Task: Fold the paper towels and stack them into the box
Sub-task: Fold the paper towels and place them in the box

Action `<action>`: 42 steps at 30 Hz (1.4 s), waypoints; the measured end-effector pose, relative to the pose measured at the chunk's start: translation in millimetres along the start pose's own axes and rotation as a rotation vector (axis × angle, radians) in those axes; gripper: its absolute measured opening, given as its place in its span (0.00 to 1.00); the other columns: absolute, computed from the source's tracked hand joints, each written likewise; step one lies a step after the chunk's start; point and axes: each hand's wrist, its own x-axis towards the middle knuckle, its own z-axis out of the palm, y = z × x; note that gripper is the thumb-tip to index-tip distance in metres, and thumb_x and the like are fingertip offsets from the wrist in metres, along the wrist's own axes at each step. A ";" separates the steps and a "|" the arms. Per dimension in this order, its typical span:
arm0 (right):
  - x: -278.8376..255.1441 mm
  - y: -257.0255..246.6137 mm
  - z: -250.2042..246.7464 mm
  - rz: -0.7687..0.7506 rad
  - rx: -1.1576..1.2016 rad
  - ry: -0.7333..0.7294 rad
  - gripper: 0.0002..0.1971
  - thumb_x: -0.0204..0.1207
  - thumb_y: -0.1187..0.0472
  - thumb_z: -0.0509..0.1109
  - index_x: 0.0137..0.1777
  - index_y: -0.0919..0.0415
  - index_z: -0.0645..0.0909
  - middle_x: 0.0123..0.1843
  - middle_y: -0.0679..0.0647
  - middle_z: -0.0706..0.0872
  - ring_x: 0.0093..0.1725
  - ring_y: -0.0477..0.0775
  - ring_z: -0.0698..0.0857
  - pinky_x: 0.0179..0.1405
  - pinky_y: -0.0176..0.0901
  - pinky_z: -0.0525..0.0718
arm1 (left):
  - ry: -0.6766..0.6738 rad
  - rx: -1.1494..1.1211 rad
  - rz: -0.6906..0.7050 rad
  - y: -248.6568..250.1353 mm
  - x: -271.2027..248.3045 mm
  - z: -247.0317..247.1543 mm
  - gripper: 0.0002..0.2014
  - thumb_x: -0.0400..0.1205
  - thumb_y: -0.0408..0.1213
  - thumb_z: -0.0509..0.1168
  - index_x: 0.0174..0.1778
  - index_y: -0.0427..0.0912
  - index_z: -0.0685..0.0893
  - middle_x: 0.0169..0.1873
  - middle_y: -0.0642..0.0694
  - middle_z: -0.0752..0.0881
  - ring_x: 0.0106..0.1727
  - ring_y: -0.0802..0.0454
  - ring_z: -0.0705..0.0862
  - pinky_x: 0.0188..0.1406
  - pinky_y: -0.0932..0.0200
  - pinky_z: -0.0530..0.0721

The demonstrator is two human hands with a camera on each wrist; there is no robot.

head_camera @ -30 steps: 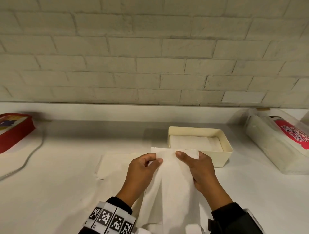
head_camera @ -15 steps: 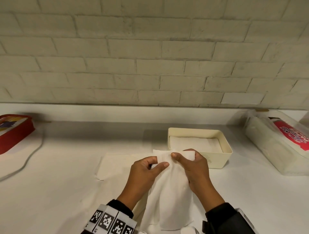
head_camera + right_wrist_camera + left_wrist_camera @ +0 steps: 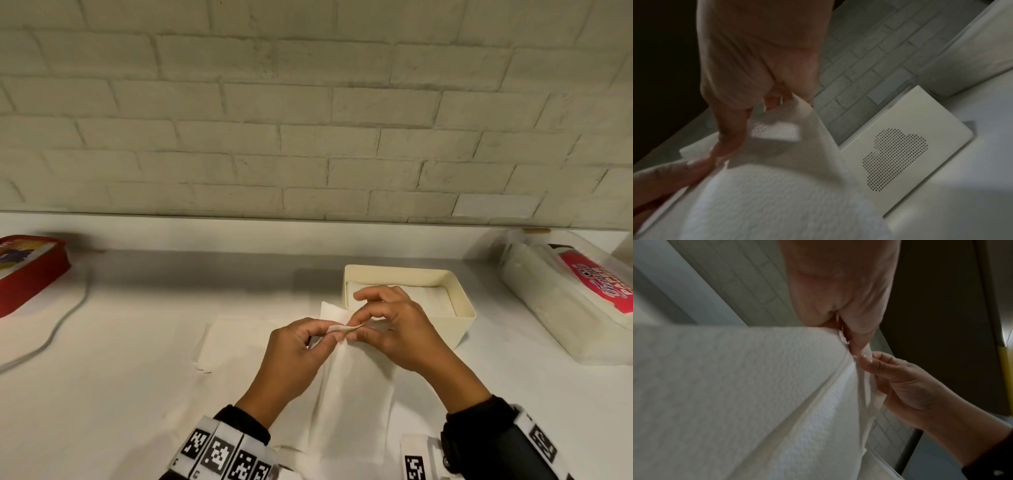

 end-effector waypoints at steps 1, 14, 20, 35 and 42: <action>-0.5 0.2 0.3 0.022 0.019 0.009 0.04 0.66 0.53 0.79 0.37 0.44 0.87 0.52 0.33 0.77 0.58 0.37 0.70 0.49 0.13 0.61 | -0.001 -0.012 -0.011 -0.3 -0.3 -0.3 0.10 0.77 0.36 0.70 0.40 0.60 0.88 0.38 0.64 0.89 0.42 0.67 0.84 0.43 0.75 0.78; -12.8 2.7 -2.9 0.233 0.262 0.124 0.08 0.65 0.54 0.80 0.29 0.45 0.83 0.53 0.32 0.77 0.60 0.42 0.74 0.57 0.36 0.71 | 0.036 -0.415 -0.213 6.7 2.7 0.2 0.11 0.79 0.24 0.66 0.50 0.46 0.81 0.37 0.47 0.92 0.38 0.55 0.88 0.40 0.65 0.84; -7.6 1.9 6.1 0.280 0.321 0.173 0.10 0.66 0.53 0.79 0.29 0.44 0.81 0.54 0.38 0.79 0.61 0.42 0.74 0.53 0.37 0.70 | -0.006 -0.501 -0.295 9.3 1.0 4.8 0.07 0.82 0.28 0.62 0.47 0.43 0.84 0.36 0.46 0.90 0.35 0.53 0.85 0.35 0.61 0.83; -7.3 0.0 15.2 0.265 0.299 0.234 0.07 0.67 0.54 0.78 0.33 0.49 0.83 0.48 0.39 0.80 0.48 0.39 0.79 0.41 0.24 0.72 | -0.007 -0.360 -0.217 11.5 2.3 6.1 0.06 0.74 0.32 0.73 0.43 0.47 0.90 0.42 0.48 0.92 0.45 0.49 0.89 0.47 0.57 0.87; -8.8 -4.2 10.7 0.318 0.256 0.191 0.19 0.58 0.56 0.84 0.40 0.40 0.77 0.51 0.44 0.78 0.44 0.40 0.77 0.38 0.22 0.72 | 0.119 -0.409 -0.272 6.0 4.1 6.5 0.03 0.74 0.30 0.72 0.40 0.41 0.90 0.36 0.46 0.92 0.38 0.53 0.89 0.39 0.64 0.85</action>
